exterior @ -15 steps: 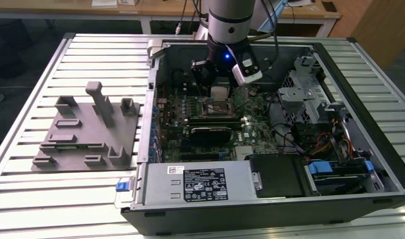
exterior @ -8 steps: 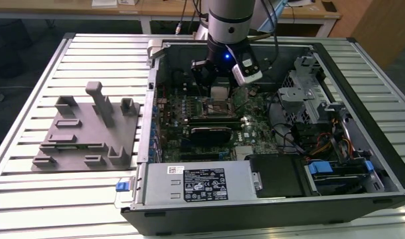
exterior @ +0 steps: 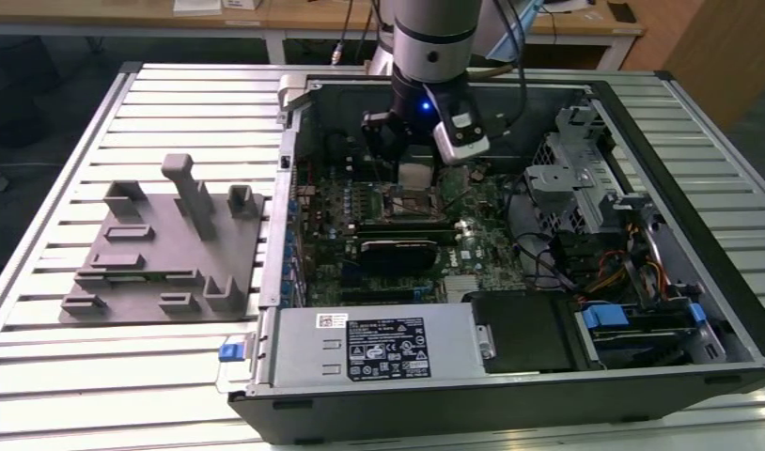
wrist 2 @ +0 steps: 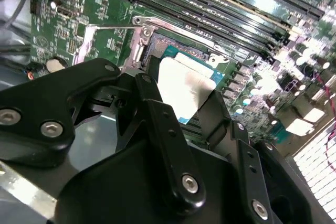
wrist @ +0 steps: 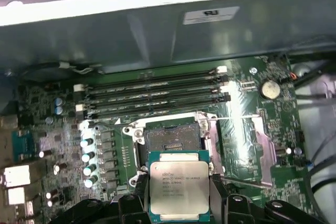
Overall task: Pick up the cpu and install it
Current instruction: 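Place the cpu into insertion slot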
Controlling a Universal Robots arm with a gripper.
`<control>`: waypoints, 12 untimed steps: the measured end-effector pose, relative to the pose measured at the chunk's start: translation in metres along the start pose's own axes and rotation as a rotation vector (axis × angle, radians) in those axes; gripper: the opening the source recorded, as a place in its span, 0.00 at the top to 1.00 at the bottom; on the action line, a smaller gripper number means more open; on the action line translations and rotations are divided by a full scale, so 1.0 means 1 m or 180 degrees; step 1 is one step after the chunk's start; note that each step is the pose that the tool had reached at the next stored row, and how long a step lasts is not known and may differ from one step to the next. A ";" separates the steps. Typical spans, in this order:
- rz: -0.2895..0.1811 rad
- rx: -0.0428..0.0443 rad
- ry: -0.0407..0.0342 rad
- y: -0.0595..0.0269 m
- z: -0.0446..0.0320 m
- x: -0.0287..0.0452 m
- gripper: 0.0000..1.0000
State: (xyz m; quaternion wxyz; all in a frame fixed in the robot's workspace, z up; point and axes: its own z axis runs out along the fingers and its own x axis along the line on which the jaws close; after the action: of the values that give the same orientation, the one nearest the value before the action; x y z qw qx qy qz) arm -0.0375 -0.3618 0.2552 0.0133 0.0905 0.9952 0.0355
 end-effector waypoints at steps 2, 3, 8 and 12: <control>0.0108 0.0002 -0.0008 0.0000 0.0000 0.0000 0.46; 0.0163 0.0004 -0.0012 0.0000 0.0000 0.0000 0.46; 0.0393 0.0012 -0.0030 0.0000 0.0000 0.0000 0.46; 0.0582 0.0017 -0.0044 0.0000 0.0000 0.0000 0.46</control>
State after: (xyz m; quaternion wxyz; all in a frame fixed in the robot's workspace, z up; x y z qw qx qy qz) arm -0.0375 -0.3618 0.2552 0.0166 0.1812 0.9828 0.0333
